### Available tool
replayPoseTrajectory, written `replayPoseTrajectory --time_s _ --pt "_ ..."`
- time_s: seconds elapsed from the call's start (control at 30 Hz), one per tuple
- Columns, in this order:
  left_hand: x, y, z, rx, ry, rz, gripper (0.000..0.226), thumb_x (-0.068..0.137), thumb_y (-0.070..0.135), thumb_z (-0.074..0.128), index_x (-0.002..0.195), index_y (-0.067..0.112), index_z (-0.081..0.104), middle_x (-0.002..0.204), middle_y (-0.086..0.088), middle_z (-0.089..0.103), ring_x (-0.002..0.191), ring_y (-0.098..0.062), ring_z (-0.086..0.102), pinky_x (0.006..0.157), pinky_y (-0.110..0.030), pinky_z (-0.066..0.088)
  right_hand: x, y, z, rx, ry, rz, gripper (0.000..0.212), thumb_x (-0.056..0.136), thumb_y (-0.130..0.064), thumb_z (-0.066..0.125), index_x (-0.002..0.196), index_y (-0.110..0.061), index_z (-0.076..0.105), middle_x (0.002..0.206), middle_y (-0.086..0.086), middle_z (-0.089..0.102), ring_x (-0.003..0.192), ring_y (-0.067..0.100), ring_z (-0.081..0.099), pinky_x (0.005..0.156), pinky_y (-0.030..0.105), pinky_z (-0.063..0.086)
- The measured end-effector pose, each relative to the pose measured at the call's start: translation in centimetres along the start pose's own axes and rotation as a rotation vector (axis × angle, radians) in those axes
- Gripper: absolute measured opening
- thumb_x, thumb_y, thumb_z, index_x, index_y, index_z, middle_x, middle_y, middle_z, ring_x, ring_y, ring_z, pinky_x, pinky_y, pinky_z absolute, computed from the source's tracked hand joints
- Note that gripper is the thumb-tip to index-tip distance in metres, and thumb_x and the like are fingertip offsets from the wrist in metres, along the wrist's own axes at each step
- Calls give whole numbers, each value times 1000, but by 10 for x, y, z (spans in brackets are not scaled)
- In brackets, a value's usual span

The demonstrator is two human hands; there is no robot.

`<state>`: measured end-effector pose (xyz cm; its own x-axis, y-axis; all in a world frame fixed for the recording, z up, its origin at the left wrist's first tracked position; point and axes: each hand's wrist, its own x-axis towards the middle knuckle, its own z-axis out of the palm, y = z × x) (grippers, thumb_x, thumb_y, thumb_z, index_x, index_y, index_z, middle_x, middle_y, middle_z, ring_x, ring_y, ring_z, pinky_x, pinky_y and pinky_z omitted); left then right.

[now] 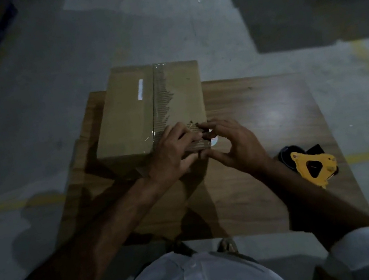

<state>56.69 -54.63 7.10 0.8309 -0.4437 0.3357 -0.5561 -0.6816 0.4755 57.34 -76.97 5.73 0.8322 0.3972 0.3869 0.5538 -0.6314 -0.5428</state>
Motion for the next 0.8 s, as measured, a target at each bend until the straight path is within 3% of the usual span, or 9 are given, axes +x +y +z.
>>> replayPoseTrajectory --time_s 0.07,0.2,0.27,0.37,0.43,0.57,0.67,0.73,0.8 --pt "0 -9 -7 -7 -62 28 51 81 16 86 129 13 70 116 -5 58 112 -24 55 94 -40 51 -1 0 0 -7 -10 17 49 85 -34 86 127 -16 69 144 -16 55 136 0 46 102 24 47" --pt "-1 -37 -28 19 -169 26 62 84 25 83 138 44 60 139 24 54 124 -9 42 104 -47 40 -5 -2 -3 1 -59 81 67 82 -25 89 142 -19 60 151 -19 46 145 10 43 107 36 49" --pt "-1 -49 -32 29 -177 56 54 88 35 79 136 48 58 144 31 52 125 -7 38 102 -46 37 -1 -4 -6 14 -91 116 62 81 -33 88 136 -21 63 156 -17 42 149 12 38 109 39 46" --pt "0 -53 -28 -63 -214 121 49 94 27 74 139 40 60 150 27 51 122 -15 47 101 -42 45 6 -13 2 -30 -60 79 47 85 -40 84 122 -14 70 153 -1 54 145 20 45 110 40 47" --pt "2 -54 -30 -75 -266 137 63 93 12 72 146 40 53 157 26 43 123 -15 46 104 -44 47 5 -20 10 -5 -6 85 47 88 -28 83 128 -8 68 152 5 56 143 26 48 110 47 48" --pt "-9 -61 -48 -93 -359 105 94 81 -14 63 152 44 45 168 21 23 150 -16 30 120 -49 35 0 -30 15 -21 15 152 53 78 -12 78 130 -11 66 154 5 53 146 28 43 114 51 45" --pt "-22 -64 -53 13 -251 5 92 75 -10 63 148 43 47 169 7 20 156 -22 19 125 -55 22 11 -46 22 -74 -34 178 56 77 -31 73 130 -16 66 154 4 52 149 25 39 118 51 39" --pt "-29 -68 -54 18 -162 -53 86 75 -6 68 146 37 49 166 3 27 153 -23 26 122 -57 29 20 -59 36 -82 -41 137 47 87 -41 71 128 -18 68 153 5 54 148 25 40 121 50 34" --pt "-33 -74 -56 -4 -180 -58 91 76 -12 69 150 36 46 167 6 27 154 -19 26 121 -48 35 25 -65 49 -91 -31 127 38 95 -40 71 128 -20 69 154 6 53 148 26 40 122 52 31"
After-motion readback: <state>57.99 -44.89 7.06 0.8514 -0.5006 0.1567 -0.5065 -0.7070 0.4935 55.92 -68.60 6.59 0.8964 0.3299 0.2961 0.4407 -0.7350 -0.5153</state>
